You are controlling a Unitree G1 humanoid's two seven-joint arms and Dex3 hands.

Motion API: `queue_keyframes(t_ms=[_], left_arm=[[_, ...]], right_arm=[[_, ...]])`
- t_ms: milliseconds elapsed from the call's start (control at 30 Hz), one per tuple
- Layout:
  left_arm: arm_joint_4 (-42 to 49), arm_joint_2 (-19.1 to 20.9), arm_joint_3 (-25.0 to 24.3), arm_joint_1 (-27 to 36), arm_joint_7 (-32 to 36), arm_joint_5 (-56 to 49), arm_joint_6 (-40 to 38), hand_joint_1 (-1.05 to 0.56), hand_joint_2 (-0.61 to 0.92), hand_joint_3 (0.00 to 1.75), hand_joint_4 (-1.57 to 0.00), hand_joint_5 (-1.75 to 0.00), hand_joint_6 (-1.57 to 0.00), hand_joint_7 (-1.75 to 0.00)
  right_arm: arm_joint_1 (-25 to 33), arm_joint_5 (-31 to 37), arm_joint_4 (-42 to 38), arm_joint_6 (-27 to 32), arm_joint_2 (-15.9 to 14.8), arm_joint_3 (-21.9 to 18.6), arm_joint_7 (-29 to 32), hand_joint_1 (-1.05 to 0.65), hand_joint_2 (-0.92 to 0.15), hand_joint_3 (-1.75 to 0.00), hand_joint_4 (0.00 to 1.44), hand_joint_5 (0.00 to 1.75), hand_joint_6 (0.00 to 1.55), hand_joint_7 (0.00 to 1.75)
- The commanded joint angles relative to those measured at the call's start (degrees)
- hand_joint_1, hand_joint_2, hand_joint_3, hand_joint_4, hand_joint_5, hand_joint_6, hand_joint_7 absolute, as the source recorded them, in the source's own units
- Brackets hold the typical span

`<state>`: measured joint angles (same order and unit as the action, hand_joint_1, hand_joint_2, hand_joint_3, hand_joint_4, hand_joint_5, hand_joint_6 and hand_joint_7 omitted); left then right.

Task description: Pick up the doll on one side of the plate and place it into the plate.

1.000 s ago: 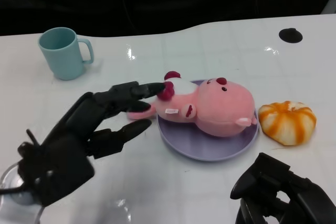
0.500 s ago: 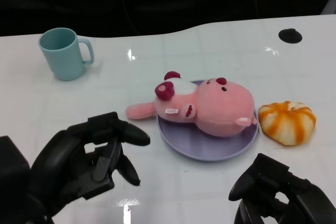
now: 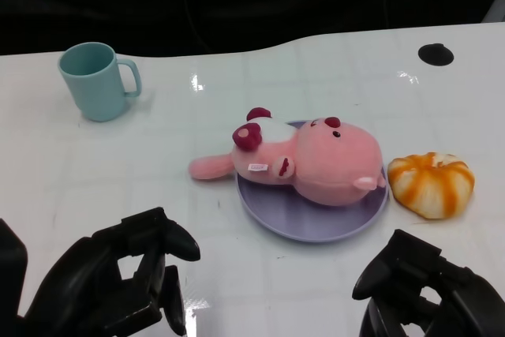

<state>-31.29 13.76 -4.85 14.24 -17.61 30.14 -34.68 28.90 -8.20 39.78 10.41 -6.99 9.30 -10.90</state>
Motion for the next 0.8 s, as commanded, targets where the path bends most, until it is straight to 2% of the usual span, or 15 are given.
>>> queue_keyframes(t_ms=[33,800], left_arm=[[2.93,0.14,-0.03,-0.99,-0.80,0.73,-0.48,-0.06,0.50,1.38,-0.87,-1.75,-0.71,-1.72],[8.91,1.75,2.24,-2.92,-6.32,-2.51,4.97,-0.08,0.43,1.41,-0.87,-1.75,-0.77,-1.64]], right_arm=[[0.03,-1.01,-0.21,-0.57,-0.80,-1.38,-0.48,-0.22,-0.55,-1.22,0.63,1.75,0.49,1.57],[-1.14,-0.87,-2.06,-1.06,-1.18,-2.61,-1.25,-0.23,-0.58,-1.17,0.61,1.75,0.48,1.56]])
